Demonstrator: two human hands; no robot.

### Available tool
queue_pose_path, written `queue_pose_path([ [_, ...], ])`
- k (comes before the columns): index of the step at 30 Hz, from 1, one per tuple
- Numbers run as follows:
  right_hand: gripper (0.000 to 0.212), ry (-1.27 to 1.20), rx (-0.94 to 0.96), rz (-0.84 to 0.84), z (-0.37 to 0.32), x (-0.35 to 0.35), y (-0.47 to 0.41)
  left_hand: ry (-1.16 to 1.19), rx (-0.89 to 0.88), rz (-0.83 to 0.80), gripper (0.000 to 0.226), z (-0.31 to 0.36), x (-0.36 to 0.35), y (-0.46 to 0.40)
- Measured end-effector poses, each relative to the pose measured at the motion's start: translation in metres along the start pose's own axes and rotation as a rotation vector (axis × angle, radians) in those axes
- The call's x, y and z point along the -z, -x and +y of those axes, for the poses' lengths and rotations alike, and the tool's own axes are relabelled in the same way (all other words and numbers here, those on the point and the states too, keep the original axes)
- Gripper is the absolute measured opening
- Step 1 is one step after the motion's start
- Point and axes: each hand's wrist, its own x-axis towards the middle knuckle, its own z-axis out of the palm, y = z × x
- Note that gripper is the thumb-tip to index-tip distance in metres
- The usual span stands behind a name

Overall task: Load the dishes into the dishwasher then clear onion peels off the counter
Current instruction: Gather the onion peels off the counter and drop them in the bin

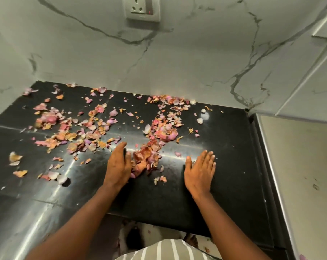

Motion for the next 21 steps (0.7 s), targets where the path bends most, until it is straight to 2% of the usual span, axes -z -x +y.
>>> queue_pose_path([
  [2,0.083,0.007,0.140,-0.086,-0.017,-0.009,0.008,0.098,0.052,0.013,0.046,-0.008,0.007,0.011],
  [5,0.074,-0.210,0.379,-0.282,-0.047,-0.019,0.019,0.160,0.018,0.047,0.039,-0.014,0.013,0.017],
  [7,0.069,-0.324,0.453,-0.263,-0.061,-0.021,0.019,0.223,-0.006,0.056,0.039,-0.013,0.016,0.017],
  [9,0.063,-0.286,0.581,-0.164,-0.077,-0.020,0.019,0.337,0.016,0.067,0.040,-0.015,0.018,0.016],
  [11,0.058,-0.276,0.781,-0.185,-0.093,-0.021,0.026,0.553,0.091,0.079,0.042,-0.022,0.018,0.013],
  [14,0.056,-0.246,1.093,-0.388,-0.111,-0.032,0.052,0.978,0.266,0.185,0.056,-0.033,0.020,0.002],
  [16,0.058,-0.101,1.249,-0.488,-0.109,-0.048,0.069,1.137,0.376,0.273,0.064,-0.037,0.023,-0.004],
  [19,0.063,0.195,1.291,-0.495,-0.102,-0.060,0.074,1.162,0.399,0.308,0.072,-0.039,0.025,-0.005],
  [21,0.065,0.209,1.178,-0.473,-0.104,-0.053,0.064,1.129,0.369,0.300,0.074,-0.036,0.023,-0.004],
])
